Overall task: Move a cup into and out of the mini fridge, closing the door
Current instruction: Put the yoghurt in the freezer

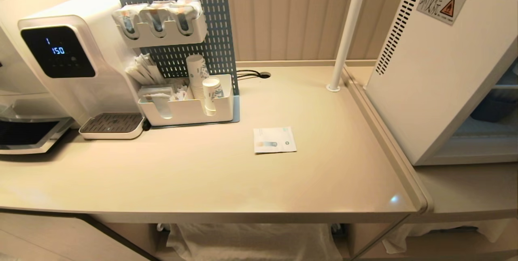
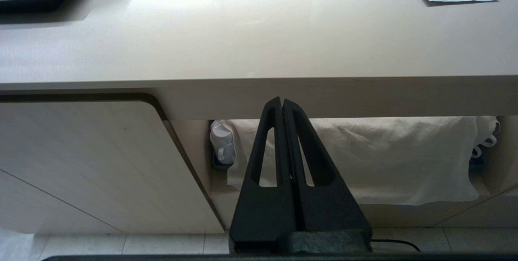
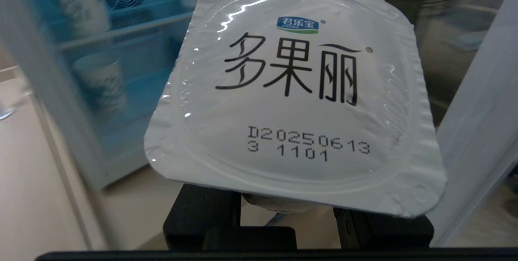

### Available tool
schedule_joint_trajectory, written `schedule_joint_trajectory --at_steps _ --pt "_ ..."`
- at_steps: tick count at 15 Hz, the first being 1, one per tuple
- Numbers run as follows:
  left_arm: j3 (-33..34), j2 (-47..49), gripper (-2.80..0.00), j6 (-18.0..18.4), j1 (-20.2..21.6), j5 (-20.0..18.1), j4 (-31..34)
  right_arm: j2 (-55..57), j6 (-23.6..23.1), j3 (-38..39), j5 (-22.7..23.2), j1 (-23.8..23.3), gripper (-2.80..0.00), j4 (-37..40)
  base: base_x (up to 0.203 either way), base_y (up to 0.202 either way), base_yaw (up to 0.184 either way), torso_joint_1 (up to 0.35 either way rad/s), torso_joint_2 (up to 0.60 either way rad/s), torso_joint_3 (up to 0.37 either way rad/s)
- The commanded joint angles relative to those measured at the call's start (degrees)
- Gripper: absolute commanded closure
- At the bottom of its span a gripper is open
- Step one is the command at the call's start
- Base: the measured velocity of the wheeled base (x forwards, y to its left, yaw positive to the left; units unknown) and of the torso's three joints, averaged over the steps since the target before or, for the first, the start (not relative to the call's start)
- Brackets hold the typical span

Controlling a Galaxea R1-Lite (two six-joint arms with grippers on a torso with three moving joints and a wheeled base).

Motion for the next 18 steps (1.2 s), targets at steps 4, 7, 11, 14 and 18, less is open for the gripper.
schedule_joint_trajectory --at_steps 4,7,11,14,18 --pt "0.0 0.1 0.0 0.0 0.1 0.0 0.0 -13.2 10.1 4.5 24.7 -0.1 0.0 12.5 0.0 0.0 0.0 0.0 0.0 0.0" --pt "0.0 0.1 0.0 0.0 0.1 0.0 0.0 -13.1 10.8 4.9 42.3 -0.1 0.0 22.2 0.0 0.0 0.0 0.0 0.0 0.0" --pt "0.0 0.1 0.0 0.0 0.1 0.0 0.0 -13.0 2.8 3.9 40.5 -0.1 0.0 28.7 0.0 0.0 0.0 0.0 0.0 0.0" --pt "0.0 0.1 0.0 0.0 0.1 0.0 0.0 -9.5 2.6 2.6 41.0 0.0 0.0 32.4 0.0 0.0 0.0 0.0 0.0 0.0" --pt "0.0 0.0 0.0 0.1 0.0 0.0 0.0 -13.2 3.1 4.1 40.7 0.0 0.0 26.9 0.0 0.0 0.0 0.0 0.0 0.0"
